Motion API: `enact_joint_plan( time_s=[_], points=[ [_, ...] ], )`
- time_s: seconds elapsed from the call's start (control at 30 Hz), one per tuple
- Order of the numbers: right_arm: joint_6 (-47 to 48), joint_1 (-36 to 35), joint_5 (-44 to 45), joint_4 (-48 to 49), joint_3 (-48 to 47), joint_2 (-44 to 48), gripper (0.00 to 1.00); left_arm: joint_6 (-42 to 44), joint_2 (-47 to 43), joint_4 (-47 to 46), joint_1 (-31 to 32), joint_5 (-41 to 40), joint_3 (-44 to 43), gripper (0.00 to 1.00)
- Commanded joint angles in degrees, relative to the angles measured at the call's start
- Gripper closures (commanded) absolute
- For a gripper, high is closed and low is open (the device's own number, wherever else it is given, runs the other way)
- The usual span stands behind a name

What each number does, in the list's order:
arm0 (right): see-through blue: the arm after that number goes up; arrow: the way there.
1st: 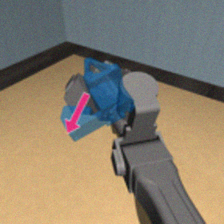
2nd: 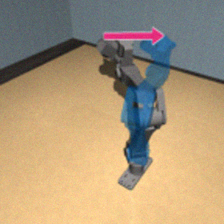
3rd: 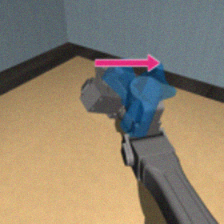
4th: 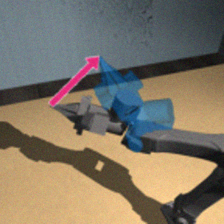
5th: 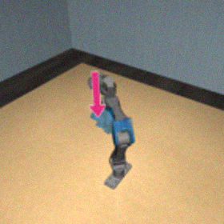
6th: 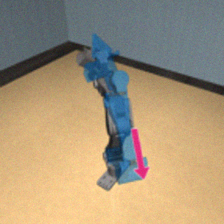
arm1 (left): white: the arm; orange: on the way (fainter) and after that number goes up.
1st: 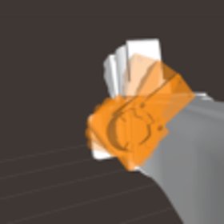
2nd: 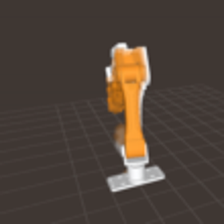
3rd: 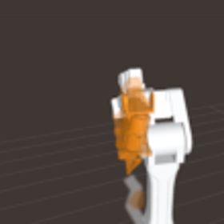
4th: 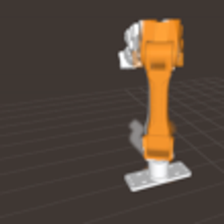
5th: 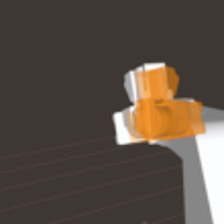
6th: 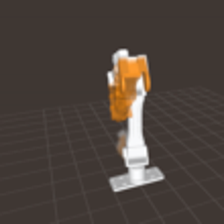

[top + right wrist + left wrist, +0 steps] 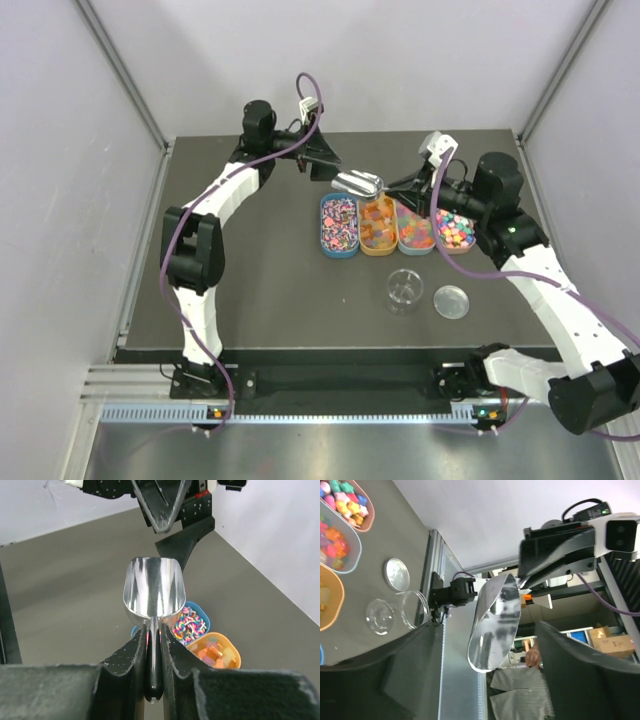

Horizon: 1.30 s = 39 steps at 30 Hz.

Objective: Pack the candies
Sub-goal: Scoop the fake candies from the storage box.

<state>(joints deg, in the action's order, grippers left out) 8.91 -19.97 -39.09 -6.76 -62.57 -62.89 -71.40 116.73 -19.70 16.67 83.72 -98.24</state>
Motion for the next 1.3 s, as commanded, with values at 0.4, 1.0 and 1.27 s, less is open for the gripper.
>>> enact_joint_plan(
  time_s=[0.4, 1.0, 1.27],
  points=[
    [13.0, 10.3, 21.7, -30.0, -11.9, 3.7, 1.0, 65.3, 2.1, 65.1, 2.5, -44.1, -24.2, 0.01],
    [9.2, 19.5, 34.5, -39.1, -5.1, 1.6, 1.0, 61.9, 18.7, 28.7, 11.9, -53.2, -29.8, 0.26],
    [9.0, 19.5, 34.2, -44.3, -9.0, -5.4, 1.0, 48.4, 33.6, 9.9, 12.0, -43.7, -38.2, 0.25]
  ],
)
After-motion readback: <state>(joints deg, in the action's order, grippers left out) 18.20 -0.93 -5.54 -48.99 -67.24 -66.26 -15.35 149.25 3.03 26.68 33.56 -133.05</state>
